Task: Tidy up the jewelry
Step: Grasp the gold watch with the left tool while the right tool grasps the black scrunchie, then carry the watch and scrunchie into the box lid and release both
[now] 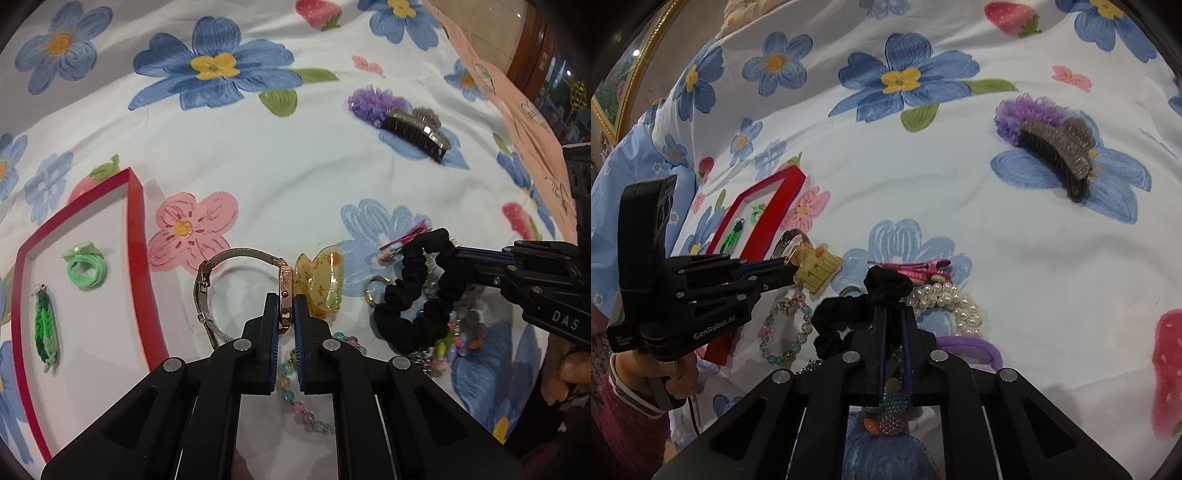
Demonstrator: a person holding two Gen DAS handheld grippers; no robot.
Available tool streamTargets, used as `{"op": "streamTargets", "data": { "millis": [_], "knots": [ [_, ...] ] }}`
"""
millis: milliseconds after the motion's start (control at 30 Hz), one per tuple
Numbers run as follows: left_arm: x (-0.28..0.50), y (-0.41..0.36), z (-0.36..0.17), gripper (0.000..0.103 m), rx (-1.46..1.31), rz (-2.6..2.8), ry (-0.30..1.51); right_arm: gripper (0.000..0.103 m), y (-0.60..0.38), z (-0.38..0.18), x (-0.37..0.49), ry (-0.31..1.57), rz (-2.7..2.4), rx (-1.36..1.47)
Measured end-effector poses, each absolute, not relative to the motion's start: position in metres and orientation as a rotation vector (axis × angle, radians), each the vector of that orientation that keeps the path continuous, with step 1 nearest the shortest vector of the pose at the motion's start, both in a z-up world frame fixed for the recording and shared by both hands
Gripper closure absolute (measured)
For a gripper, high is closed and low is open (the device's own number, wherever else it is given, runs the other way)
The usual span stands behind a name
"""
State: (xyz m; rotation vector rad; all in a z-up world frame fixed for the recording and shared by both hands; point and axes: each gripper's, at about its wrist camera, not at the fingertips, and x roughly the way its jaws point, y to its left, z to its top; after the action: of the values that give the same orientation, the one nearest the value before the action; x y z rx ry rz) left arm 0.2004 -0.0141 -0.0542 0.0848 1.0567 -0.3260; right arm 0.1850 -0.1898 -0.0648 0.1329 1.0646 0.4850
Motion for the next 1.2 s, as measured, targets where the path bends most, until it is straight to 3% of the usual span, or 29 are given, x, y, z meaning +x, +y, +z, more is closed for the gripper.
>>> {"op": "streamTargets", "data": {
  "millis": [600,1200],
  "knots": [
    [0.143,0.043,0.001,0.097,-0.169,-0.269,0.913,0.097,-0.181,-0.015,0.174,0.945,0.541,0.174],
    [0.099,0.121,0.003,0.097,-0.274,-0.103,0.878,0.097,-0.106,0.002,0.162,0.912,0.697,0.152]
  ]
}}
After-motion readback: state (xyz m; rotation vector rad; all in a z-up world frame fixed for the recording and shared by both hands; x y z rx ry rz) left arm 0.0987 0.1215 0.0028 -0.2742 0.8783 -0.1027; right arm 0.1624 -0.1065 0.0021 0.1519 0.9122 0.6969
